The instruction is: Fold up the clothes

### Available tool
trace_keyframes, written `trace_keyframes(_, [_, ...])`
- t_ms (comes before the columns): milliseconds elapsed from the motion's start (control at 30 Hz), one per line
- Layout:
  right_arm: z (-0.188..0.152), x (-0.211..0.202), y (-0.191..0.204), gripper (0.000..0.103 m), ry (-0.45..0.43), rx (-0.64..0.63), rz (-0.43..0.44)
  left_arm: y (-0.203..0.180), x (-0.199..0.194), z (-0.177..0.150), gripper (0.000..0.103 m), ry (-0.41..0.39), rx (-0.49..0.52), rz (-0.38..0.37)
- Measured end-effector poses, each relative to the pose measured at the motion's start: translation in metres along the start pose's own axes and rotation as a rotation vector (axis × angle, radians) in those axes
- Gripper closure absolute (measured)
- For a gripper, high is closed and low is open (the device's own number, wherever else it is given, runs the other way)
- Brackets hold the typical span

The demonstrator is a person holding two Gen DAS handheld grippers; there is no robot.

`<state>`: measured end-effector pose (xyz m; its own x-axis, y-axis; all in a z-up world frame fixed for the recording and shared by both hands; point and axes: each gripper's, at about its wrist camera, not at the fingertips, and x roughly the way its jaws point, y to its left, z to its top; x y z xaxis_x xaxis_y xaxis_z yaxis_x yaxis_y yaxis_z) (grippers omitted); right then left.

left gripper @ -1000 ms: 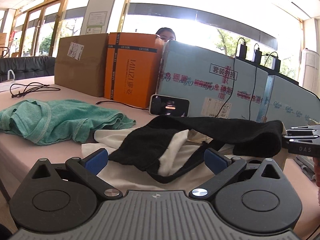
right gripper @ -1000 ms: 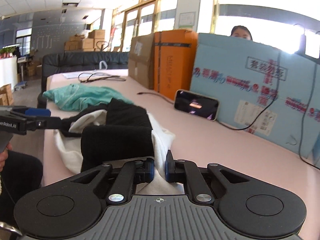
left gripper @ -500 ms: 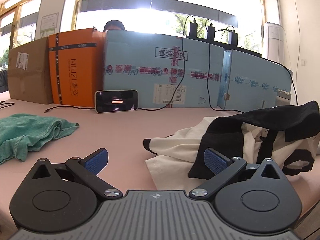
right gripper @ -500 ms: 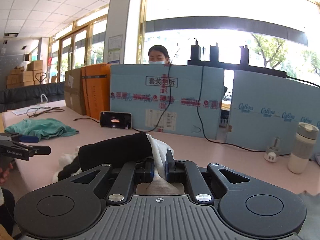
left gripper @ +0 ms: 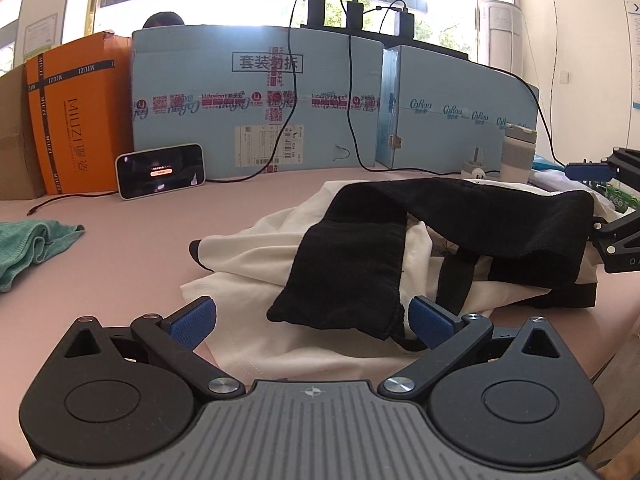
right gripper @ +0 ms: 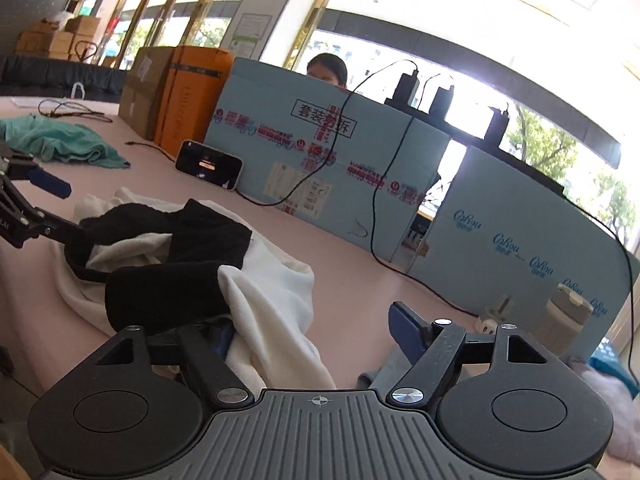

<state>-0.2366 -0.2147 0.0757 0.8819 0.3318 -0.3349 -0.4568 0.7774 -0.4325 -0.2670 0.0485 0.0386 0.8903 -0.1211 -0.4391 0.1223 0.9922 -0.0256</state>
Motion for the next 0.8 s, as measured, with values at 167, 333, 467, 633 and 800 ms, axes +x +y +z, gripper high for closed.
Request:
trace_keyframes(167, [-0.003, -0.004, 0.031, 0.025, -0.036, -0.274, -0.041, -0.009, 0.005, 0.001, 0.0, 0.015, 0.026, -0.016])
trace_keyframes(333, [-0.006, -0.009, 0.061, 0.025, -0.097, -0.521, -0.041, -0.015, 0.007, 0.004, 0.0, 0.008, 0.048, -0.032])
trace_keyframes(467, [-0.009, -0.008, 0.08, 0.025, -0.131, -0.658, 0.001, -0.018, 0.009, 0.007, 0.0, 0.006, 0.049, -0.04])
trace_keyframes(633, [-0.012, -0.001, 0.096, 0.028, -0.154, -0.73, 0.068, -0.021, 0.009, 0.009, 0.0, -0.005, 0.063, -0.061])
trace_keyframes(800, [-0.006, 0.004, 0.093, 0.055, -0.144, -0.702, 0.141, -0.019, 0.011, 0.01, 0.0, 0.0, 0.065, -0.064])
